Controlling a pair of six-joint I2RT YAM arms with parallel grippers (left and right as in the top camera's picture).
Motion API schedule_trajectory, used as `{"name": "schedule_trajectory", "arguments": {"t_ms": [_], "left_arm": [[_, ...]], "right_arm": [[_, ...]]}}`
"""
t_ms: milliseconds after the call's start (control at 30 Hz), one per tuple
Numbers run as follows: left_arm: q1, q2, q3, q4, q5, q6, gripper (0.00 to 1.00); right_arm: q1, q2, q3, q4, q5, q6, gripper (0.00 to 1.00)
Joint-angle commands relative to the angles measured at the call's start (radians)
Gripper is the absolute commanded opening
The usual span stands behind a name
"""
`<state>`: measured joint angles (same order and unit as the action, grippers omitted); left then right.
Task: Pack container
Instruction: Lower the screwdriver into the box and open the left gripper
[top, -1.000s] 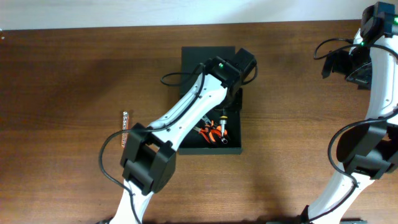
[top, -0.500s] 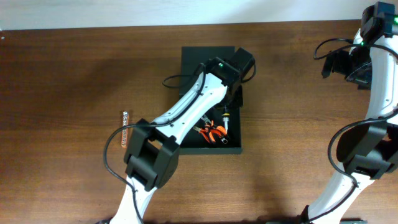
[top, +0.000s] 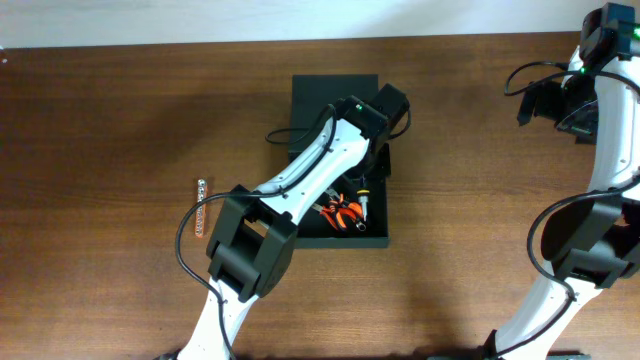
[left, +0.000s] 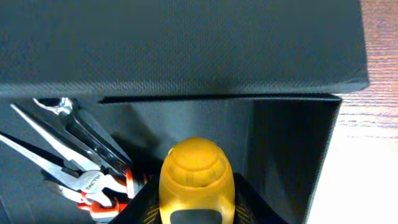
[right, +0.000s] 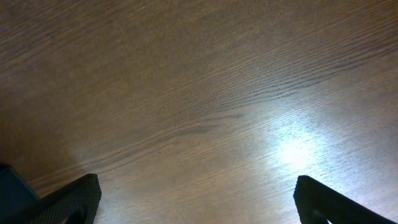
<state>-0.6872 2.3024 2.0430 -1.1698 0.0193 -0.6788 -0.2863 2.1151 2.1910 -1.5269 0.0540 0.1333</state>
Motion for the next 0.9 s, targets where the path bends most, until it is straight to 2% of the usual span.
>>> {"name": "schedule_trajectory", "arguments": {"t_ms": [0, 67, 167, 200, 300, 433, 667, 867], "left_arm": [[-0.002, 0.042, 0.003, -0.019, 0.022, -0.016, 0.25], [-0.002, 0.046, 0.003, -0.02, 0.022, -0.012, 0.26], [-0.002, 0.046, 0.003, -0.016, 0.018, -0.005, 0.33], [-0.002, 0.046, 0.003, -0.016, 0.018, -0.002, 0.38], [-0.002, 0.046, 0.003, -0.016, 0.01, -0.001, 0.4], [-0.002, 0.046, 0.003, -0.016, 0.009, 0.022, 0.48], [0.001, 0.043, 0.029, -0.034, -0.042, 0.064, 0.52], [0.019, 0.023, 0.143, -0.135, -0.094, 0.071, 0.52]], "right_arm": [[0.005, -0.001, -0.005, 0.002, -0.005, 0.011, 0.99], [0.005, -0.001, -0.005, 0.002, -0.005, 0.011, 0.99], [0.005, -0.001, -0.005, 0.002, -0.005, 0.011, 0.99], [0.005, -0.001, -0.005, 0.002, -0.005, 0.011, 0.99], [0.005, -0.001, -0.005, 0.002, -0.005, 0.011, 0.99], [0.005, -0.001, -0.005, 0.002, -0.005, 0.011, 0.99], [0.005, -0.001, -0.005, 0.002, -0.005, 0.011, 0.99], [0.005, -0.001, -0.005, 0.002, -0.005, 0.011, 0.99]]}}
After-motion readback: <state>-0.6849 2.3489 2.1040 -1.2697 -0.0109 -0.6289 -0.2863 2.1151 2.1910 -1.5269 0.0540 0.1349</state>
